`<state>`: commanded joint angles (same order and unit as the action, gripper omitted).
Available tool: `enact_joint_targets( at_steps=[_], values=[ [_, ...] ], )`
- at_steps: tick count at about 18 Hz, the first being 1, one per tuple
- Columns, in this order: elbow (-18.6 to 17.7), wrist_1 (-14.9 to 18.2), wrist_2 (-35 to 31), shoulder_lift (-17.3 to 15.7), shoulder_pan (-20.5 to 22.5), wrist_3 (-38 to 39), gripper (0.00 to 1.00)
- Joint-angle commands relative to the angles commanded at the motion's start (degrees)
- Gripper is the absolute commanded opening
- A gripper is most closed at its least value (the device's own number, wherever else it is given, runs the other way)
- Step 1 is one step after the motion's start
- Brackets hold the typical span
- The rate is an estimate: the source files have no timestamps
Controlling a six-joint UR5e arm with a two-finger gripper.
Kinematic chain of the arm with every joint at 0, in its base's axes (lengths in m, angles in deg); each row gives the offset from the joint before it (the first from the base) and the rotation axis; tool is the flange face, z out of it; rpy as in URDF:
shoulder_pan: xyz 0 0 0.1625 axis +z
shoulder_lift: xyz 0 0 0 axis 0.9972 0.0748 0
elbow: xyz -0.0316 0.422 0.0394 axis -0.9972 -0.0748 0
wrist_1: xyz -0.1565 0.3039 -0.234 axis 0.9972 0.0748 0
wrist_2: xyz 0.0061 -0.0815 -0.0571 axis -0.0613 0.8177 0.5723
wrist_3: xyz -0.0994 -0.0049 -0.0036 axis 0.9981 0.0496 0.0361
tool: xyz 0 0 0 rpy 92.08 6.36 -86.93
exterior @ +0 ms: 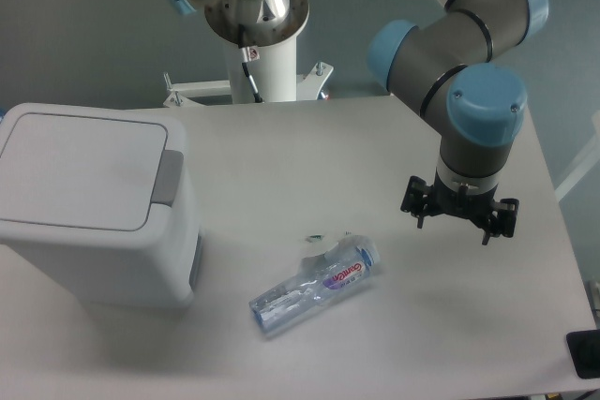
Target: Open the trash can
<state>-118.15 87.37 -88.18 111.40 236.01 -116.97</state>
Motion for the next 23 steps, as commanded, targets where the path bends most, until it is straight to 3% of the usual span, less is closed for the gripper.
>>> enact_joint_targets(
  at_steps=[2,10,14,16,23],
  values=[
    [0.09,0.0,1.67,0.0,-0.09,2.0,1.0],
    [0.18,-1.67,8.61,-1.58,-2.19,22.12,1.0],
    [1.93,-1.67,16.85,-2.63,-3.08,31.62,1.0],
    [1.68,-1.76,21.52,-4.12,-3.16,33.65,1.0],
    [-2.1,-1.84,25.83,-9.31,-6.41,34.1,1.0]
  ],
)
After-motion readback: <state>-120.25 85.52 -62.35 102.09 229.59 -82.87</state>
